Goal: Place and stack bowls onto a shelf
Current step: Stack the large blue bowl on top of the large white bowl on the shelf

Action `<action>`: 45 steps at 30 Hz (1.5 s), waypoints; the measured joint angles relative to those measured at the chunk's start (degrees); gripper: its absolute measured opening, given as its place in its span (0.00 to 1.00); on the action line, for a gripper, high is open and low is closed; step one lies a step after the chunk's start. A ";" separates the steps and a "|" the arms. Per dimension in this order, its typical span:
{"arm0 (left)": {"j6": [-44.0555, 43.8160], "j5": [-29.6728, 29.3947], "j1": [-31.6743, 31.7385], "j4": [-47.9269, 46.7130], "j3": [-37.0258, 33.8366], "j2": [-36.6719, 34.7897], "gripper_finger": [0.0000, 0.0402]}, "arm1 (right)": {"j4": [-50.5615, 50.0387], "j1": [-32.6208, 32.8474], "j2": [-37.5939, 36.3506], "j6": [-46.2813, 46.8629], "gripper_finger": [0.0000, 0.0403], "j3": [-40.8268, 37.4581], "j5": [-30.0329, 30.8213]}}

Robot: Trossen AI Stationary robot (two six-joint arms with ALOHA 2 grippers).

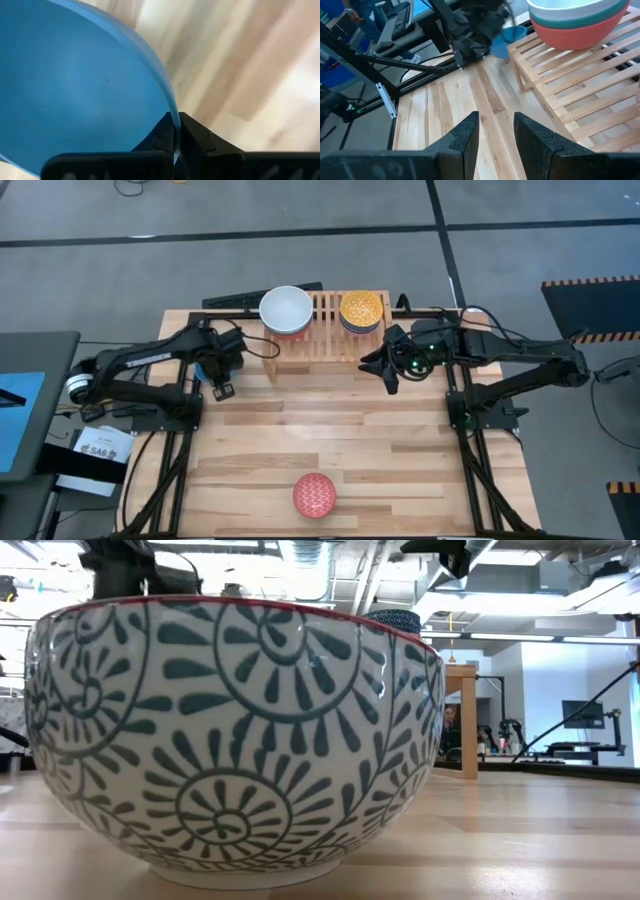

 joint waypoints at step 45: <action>15.76 -20.41 -16.60 -23.76 85.04 40.14 0.00 | 0.06 0.17 0.67 0.09 0.37 0.00 0.16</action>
